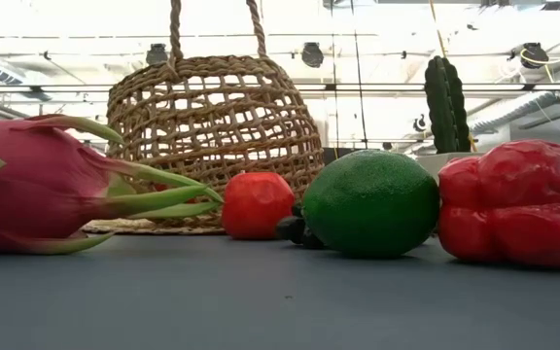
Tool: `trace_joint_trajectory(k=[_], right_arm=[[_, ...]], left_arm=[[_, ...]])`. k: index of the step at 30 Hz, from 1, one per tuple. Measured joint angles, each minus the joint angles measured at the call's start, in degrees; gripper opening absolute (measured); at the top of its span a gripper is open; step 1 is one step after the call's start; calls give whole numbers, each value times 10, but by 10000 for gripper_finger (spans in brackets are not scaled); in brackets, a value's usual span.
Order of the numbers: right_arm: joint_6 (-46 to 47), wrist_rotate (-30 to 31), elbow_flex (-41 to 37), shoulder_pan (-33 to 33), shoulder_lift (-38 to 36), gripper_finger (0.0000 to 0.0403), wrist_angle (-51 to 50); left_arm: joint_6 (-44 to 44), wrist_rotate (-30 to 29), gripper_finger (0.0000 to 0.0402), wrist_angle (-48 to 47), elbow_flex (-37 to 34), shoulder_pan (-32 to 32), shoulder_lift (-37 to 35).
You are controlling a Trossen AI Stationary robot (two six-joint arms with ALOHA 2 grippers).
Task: Build produce basket
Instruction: Put the red apple into the basket
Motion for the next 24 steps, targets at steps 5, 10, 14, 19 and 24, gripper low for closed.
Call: trace_joint_trajectory(k=[5, 10, 14, 19, 24], right_arm=[[-25, -17, 0, 0, -14, 318, 1], [-48, -31, 0, 0, -24, 318, 0], [-65, -32, 0, 0, -32, 318, 0], [-89, -31, 0, 0, -39, 318, -4], [-90, -31, 0, 0, -50, 318, -23]], left_arm=[[-4, -25, 364, 0, -1, -13, -18], [-23, -89, 366, 2, -31, -23, -20], [-29, -113, 367, 72, -75, -23, -20], [23, -121, 367, 231, -150, -21, -29], [75, -122, 367, 398, -238, -18, -60]])
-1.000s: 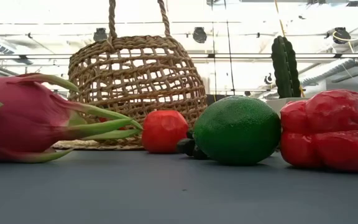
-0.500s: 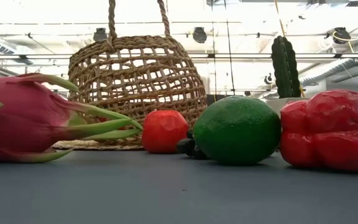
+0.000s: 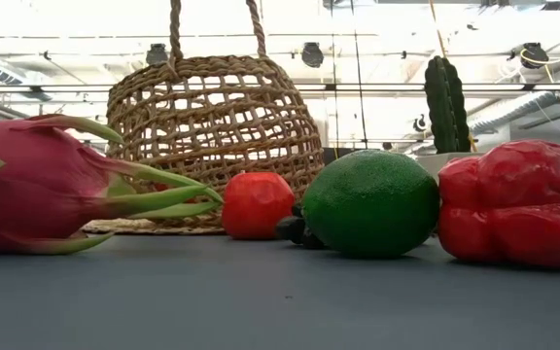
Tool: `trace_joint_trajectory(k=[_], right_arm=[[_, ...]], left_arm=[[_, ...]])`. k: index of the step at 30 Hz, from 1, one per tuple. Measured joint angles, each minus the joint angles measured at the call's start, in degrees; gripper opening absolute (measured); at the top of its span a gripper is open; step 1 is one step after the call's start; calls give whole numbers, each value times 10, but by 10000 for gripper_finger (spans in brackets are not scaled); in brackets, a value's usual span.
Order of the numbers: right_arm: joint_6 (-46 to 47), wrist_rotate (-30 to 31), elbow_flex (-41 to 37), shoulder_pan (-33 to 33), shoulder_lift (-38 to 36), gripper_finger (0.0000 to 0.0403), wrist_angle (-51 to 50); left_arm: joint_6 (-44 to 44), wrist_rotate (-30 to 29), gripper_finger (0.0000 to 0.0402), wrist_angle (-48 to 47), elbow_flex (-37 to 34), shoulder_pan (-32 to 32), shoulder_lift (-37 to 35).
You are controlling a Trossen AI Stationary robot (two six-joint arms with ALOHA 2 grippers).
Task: Build produce basket
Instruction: Put the red apple into the basket
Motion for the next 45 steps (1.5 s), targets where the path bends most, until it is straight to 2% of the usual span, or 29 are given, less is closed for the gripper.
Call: trace_joint_trajectory(k=[4, 8, 15, 45], right_arm=[[6, 1, 0, 0, -5, 318, -15], [7, 1, 0, 0, -5, 318, -23], [8, 2, 0, 0, -5, 318, -25], [7, 2, 0, 0, -5, 318, -37]], left_arm=[[29, 4, 367, 116, -73, 0, -32], [50, 37, 367, 230, -140, 0, -61], [60, 91, 367, 358, -212, 0, -95], [67, 93, 367, 350, -214, 4, -94]])
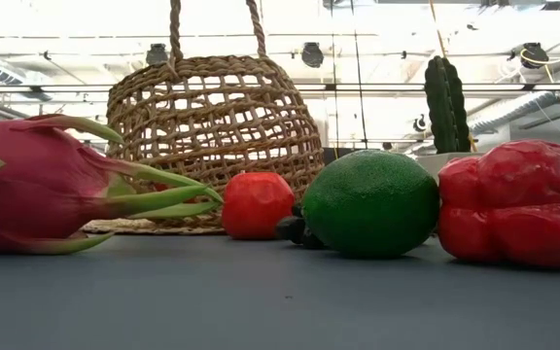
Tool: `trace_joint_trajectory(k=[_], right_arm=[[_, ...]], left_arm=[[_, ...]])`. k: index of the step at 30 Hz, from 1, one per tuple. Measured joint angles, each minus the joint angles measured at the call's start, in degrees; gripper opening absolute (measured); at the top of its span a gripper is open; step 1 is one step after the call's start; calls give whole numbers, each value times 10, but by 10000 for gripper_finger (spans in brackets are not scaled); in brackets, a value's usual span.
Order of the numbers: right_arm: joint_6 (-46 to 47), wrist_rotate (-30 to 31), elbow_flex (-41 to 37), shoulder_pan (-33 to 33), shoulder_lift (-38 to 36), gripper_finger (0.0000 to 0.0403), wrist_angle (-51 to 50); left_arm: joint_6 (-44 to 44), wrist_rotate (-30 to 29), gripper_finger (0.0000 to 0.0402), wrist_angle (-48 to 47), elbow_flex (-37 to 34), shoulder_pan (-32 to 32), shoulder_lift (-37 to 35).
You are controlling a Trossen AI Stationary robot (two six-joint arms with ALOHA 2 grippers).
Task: Build produce basket
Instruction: Put the red apple into the basket
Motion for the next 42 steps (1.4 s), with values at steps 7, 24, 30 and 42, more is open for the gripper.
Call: trace_joint_trajectory(k=[7, 24, 30, 42], right_arm=[[0, 0, 0, 0, 0, 318, 0], [0, 0, 0, 0, 0, 318, 0], [0, 0, 0, 0, 0, 318, 0], [0, 0, 0, 0, 0, 318, 0]], left_arm=[[13, 0, 367, 0, 0, 0, 0], [349, -1, 367, 1, 0, 0, 0], [417, -1, 367, 1, 0, 0, 0], [517, -1, 367, 1, 0, 0, 0]])
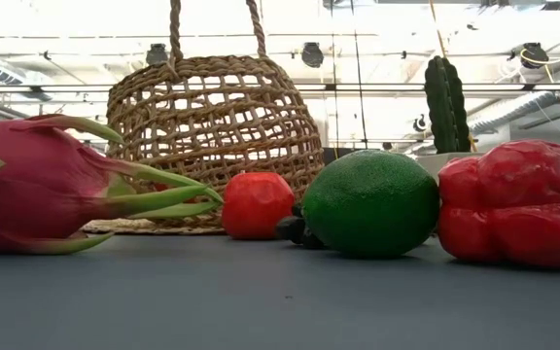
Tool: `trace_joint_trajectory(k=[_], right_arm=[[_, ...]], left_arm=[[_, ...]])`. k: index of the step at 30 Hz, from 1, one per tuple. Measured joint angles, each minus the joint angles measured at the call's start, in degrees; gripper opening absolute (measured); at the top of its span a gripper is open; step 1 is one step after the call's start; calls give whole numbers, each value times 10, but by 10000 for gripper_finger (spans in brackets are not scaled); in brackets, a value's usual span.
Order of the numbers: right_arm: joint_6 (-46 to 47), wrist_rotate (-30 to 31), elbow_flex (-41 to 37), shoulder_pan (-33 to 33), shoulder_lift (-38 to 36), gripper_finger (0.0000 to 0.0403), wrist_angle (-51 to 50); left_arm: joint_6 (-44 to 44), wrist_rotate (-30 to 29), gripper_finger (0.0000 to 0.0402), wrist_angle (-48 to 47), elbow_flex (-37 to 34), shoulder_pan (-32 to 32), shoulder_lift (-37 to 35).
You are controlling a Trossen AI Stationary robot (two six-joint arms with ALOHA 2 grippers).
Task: Build produce basket
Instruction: Put the red apple into the basket
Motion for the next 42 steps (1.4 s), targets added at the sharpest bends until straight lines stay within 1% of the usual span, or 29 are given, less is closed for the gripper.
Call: trace_joint_trajectory(k=[3, 8, 21, 27, 35, 38, 42], right_arm=[[0, 0, 0, 0, 0, 318, 0], [0, 0, 0, 0, 0, 318, 0], [0, 0, 0, 0, 0, 318, 0], [0, 0, 0, 0, 0, 318, 0], [-3, 0, 0, 0, 0, 314, 6], [-7, 0, 0, 0, 0, 298, 11], [-12, 0, 0, 0, 0, 262, 13]], left_arm=[[16, 0, 367, 0, 0, 0, 0], [-2, 0, 367, 0, 0, 0, 0], [-7, 0, 367, 0, 0, 0, 0], [-78, 0, 367, 0, 0, 0, 0], [-146, 0, 367, 0, 0, 0, 0], [-177, 0, 367, 0, 0, 0, 0], [-228, 0, 367, 0, 0, 0, 0]])
